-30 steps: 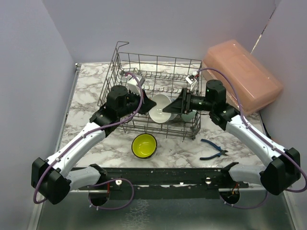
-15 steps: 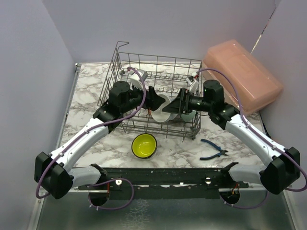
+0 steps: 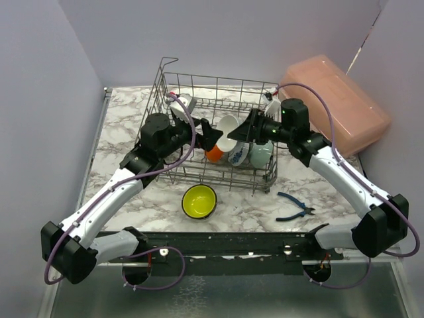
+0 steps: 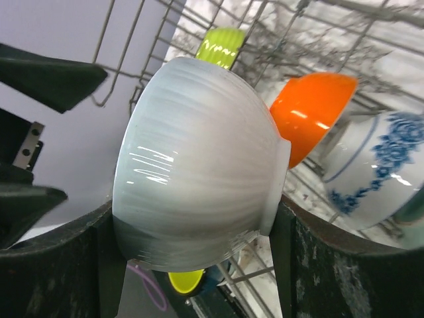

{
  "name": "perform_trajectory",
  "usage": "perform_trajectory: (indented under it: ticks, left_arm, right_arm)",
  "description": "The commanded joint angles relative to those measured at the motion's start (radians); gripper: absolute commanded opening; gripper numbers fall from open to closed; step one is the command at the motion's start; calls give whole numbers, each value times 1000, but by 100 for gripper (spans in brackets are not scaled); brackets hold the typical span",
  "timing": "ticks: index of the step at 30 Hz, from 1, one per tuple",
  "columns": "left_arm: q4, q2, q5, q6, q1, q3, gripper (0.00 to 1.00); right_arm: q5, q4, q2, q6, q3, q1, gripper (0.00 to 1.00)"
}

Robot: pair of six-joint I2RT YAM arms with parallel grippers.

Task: Load the bowls into the dish rack
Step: Place the bowl in the dish rack.

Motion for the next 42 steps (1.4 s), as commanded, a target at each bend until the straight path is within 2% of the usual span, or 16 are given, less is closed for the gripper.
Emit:
perform_trajectory:
  ticks: [1, 9, 13, 18, 23, 31, 38, 40, 42]
  left_arm:
    - [-92, -40, -205, 154, 33, 19, 99]
    - [-292, 18, -780, 331, 76, 153, 99]
    - [-388, 85, -956, 371, 142, 200, 99]
    - [-490, 150, -778, 326, 291, 208, 97]
    - [-573, 230, -744, 283, 372, 210, 90]
    - [-598, 224, -549, 222, 397, 196, 54]
    - [-595, 141, -386, 67, 397, 124, 46]
    - [-582, 121, -327, 29, 395, 101, 33]
    - [-583, 108, -275, -1, 395, 87, 14]
  right_arm:
    - [35, -11, 2, -50, 60, -53, 0]
    - [88, -86, -6, -122, 84, -102, 0]
    - [75, -108, 1, -145, 100, -121, 0]
    - [64, -128, 21, -169, 122, -142, 0]
    - [49, -144, 38, -190, 139, -162, 0]
    - [130, -211, 63, -257, 180, -174, 0]
    - [313, -301, 98, -332, 272, -174, 0]
    - [356, -318, 108, -349, 296, -174, 0]
    - [395, -328, 117, -361, 316, -174, 0]
